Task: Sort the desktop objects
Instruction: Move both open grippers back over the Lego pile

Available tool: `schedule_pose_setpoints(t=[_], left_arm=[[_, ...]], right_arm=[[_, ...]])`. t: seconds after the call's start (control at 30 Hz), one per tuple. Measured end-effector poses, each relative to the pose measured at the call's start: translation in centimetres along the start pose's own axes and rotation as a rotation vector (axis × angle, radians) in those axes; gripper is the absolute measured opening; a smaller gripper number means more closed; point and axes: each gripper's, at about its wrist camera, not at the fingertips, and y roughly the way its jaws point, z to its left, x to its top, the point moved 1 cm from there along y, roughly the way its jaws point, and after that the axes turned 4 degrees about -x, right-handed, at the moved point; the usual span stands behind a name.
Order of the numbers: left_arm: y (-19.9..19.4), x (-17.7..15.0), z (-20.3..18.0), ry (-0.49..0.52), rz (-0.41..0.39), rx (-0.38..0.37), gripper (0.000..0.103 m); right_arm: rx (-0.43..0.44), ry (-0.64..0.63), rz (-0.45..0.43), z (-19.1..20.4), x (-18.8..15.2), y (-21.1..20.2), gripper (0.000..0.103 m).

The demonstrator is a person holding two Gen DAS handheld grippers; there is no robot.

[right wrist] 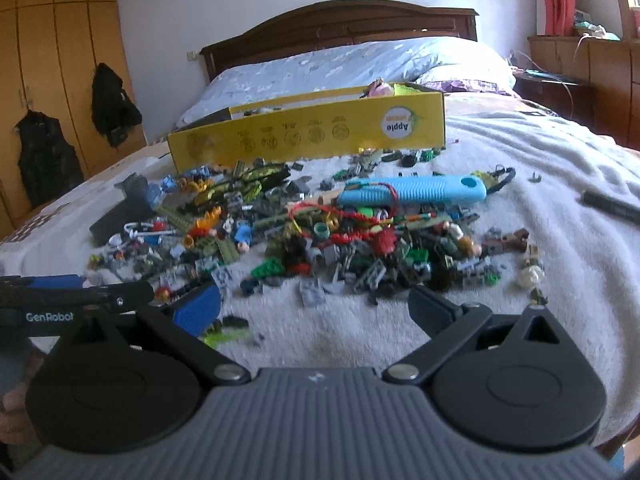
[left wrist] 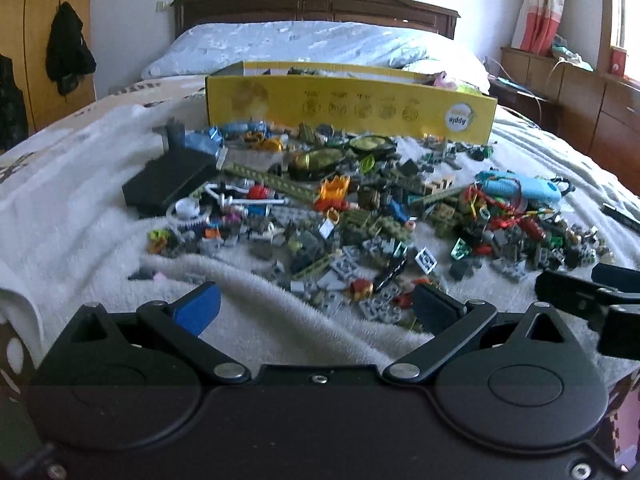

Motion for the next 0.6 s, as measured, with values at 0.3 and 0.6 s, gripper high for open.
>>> schedule_pose_setpoints(t=[0.3,0.6], left_arm=[[0.8,-0.7,0.1,0.012,-0.042,-0.016,0.102],[1.5,-1.4,0.8,0.004,-0.072,-0.03,0.102]], right_arm=[[-0.027,0.015,-0.031,-0.8,-0.6,0.5,0.103],[0.054,0.022,-0.079,-0.5,-1.1,0.5,0.103]])
